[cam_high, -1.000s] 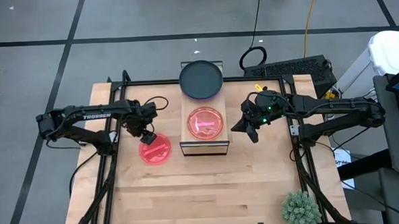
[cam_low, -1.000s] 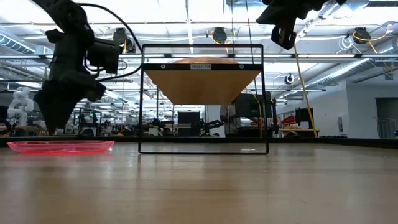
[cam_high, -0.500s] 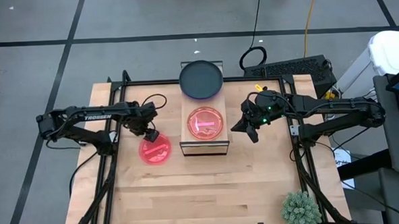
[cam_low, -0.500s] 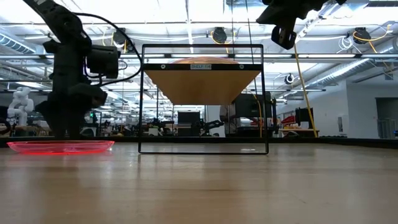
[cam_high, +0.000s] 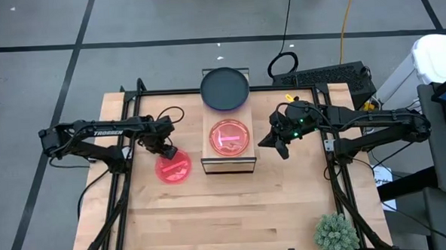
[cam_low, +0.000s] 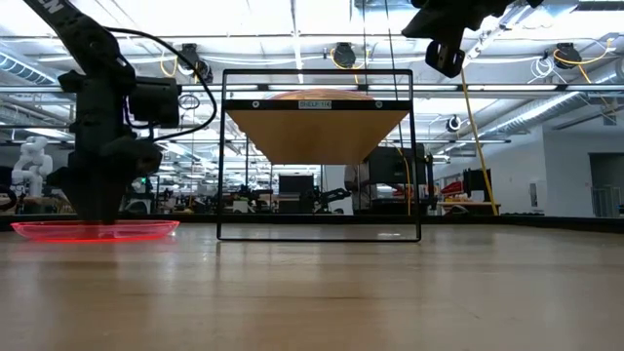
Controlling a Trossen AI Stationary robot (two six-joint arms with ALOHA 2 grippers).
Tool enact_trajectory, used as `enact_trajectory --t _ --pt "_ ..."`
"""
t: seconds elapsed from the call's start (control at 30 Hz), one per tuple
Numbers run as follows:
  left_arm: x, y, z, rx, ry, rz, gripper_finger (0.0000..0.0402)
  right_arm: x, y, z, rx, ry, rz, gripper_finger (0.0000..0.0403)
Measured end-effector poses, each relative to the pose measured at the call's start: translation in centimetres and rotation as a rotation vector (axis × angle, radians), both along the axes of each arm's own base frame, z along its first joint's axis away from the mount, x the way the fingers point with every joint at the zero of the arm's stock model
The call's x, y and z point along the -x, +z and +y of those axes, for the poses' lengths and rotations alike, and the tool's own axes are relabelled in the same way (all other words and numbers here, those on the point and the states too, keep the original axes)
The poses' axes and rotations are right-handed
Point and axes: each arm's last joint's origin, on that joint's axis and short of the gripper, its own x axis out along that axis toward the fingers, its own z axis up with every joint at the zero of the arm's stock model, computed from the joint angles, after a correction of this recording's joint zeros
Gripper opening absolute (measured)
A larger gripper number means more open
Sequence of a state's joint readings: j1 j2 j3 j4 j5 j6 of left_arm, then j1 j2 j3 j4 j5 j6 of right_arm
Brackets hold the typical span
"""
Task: Place and stack plates onto a shelf
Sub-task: Stack the pink plate on top of the other pink plate on the shelf
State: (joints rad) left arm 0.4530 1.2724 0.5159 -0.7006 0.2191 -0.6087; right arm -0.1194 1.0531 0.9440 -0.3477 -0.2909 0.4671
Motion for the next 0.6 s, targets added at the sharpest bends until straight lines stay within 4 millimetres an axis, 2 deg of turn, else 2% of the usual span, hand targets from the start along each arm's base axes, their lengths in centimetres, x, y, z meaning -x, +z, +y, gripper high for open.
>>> enact_trajectory --t 0.37,0.6 --pt "0.09 -0.09 0.01 -0.011 -0.001 0.013 0.0097 0.00 0.00 0.00 0.007 0.003 -0.001 0.0000" --pt "0.06 -0.09 0.01 -0.015 -0.007 0.011 0.0063 0.00 0.00 0.00 0.007 0.003 -0.001 0.0000"
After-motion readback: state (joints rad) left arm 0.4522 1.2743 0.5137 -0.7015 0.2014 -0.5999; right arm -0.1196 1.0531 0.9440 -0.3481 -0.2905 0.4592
